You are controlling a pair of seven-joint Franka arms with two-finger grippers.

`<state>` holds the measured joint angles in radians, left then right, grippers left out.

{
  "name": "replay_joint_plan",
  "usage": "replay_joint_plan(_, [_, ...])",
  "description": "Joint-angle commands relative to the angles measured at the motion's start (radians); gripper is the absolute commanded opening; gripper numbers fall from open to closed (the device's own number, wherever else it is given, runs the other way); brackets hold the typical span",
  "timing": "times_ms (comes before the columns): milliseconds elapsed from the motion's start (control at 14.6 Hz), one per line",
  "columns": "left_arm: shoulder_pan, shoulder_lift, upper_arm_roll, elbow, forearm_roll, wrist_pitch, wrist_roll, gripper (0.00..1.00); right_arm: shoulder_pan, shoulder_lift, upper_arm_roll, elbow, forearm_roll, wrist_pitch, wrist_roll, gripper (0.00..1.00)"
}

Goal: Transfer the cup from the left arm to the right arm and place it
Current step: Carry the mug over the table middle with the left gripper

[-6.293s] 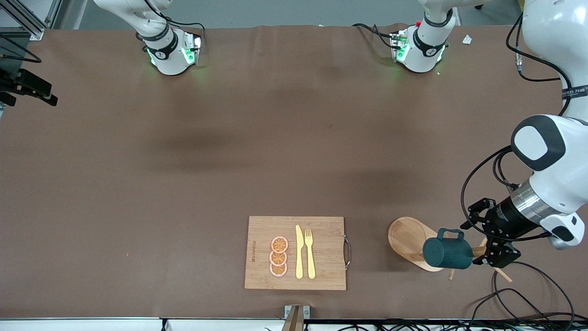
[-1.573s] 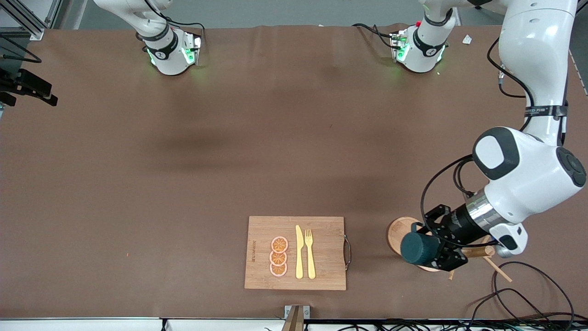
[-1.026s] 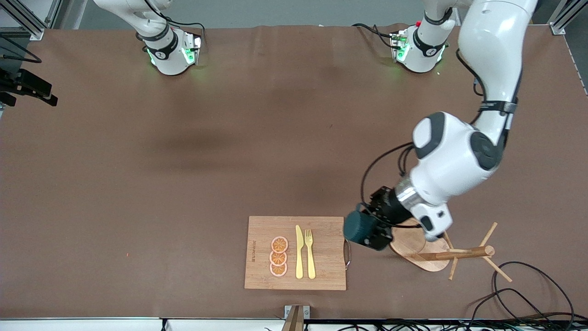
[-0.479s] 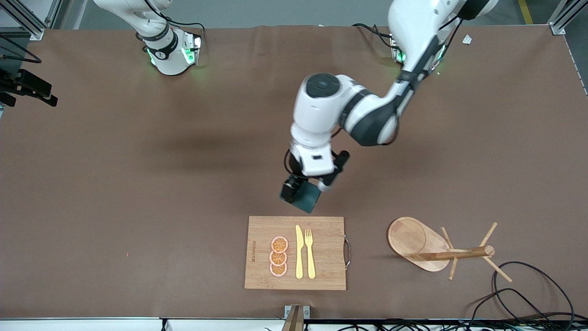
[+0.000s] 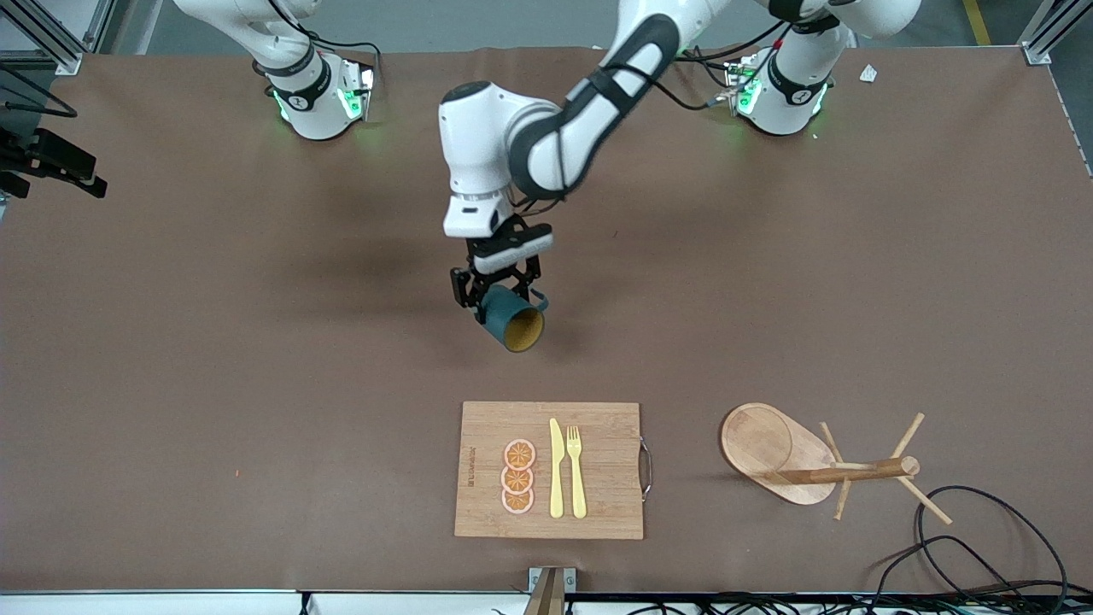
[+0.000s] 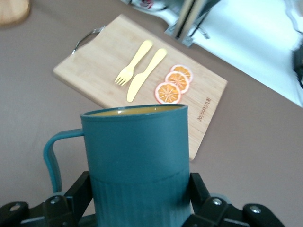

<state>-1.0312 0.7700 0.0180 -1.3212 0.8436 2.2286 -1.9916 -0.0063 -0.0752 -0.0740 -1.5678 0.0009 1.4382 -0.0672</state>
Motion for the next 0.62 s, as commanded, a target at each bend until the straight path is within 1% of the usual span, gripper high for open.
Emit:
replay_joint_plan(0, [-0.053,0.066,0.022,0.004,0.222,-0.017,-0.027,0.64,-0.001,-0.003,0.003,-0.001,-0.009,-0.004,0.003,1.0])
replay_joint_plan(137, [-0.087,0.141,0.033,0.011,0.38,-0.047,-0.099,0.63,-0.003,-0.003,0.003,-0.001,-0.009,-0.002,0.003,1.0])
replay_joint_plan(205, [-0.09,0.164,0.034,0.013,0.466,-0.056,-0.11,0.63,-0.003,-0.003,0.003,-0.001,-0.009,-0.004,0.003,1.0])
replay_joint_plan(274, [-0.09,0.181,0.033,0.013,0.541,-0.058,-0.113,0.61,-0.003,-0.002,0.003,-0.001,-0.009,-0.004,0.003,1.0])
replay_joint_plan(342, [-0.098,0.192,0.033,0.014,0.587,-0.058,-0.125,0.6,-0.004,-0.002,0.003,0.0,-0.009,-0.002,0.003,1.0])
replay_joint_plan(547, [-0.121,0.204,0.033,0.014,0.661,-0.064,-0.139,0.61,-0.006,0.0,0.003,0.006,-0.009,-0.002,0.017,1.0])
